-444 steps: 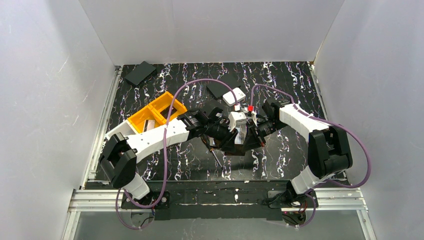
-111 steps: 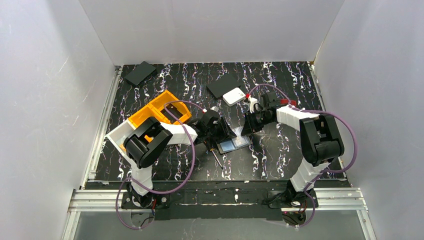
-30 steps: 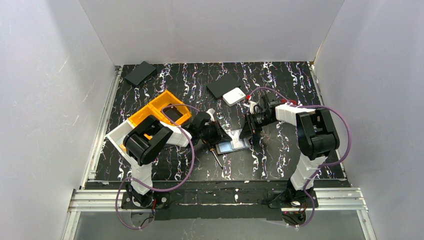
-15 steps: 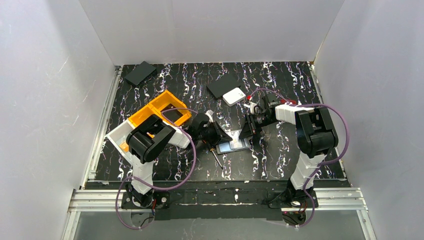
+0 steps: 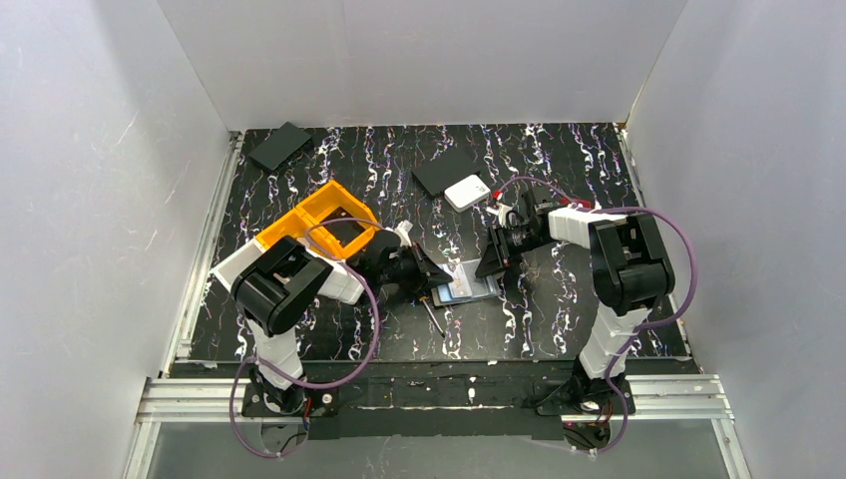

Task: Take the credit cards out of the card holder
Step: Remove the credit card from the card holder.

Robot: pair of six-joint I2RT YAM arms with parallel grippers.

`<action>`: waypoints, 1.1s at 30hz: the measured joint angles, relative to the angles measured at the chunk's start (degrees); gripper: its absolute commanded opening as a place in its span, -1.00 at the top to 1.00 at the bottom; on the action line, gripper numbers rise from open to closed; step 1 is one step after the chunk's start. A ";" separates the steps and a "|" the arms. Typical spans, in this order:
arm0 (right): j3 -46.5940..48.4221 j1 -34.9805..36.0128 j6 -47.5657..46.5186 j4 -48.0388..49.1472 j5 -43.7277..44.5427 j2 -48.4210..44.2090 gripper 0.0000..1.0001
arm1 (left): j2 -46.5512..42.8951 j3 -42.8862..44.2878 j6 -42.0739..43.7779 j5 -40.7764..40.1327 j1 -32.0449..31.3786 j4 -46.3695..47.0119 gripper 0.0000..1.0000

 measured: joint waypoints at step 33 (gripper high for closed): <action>-1.20 -0.94 -14.47 -5.46 -1.66 -11.65 -0.65 | -35.23 6.12 30.56 -1.20 0.63 -50.66 1.00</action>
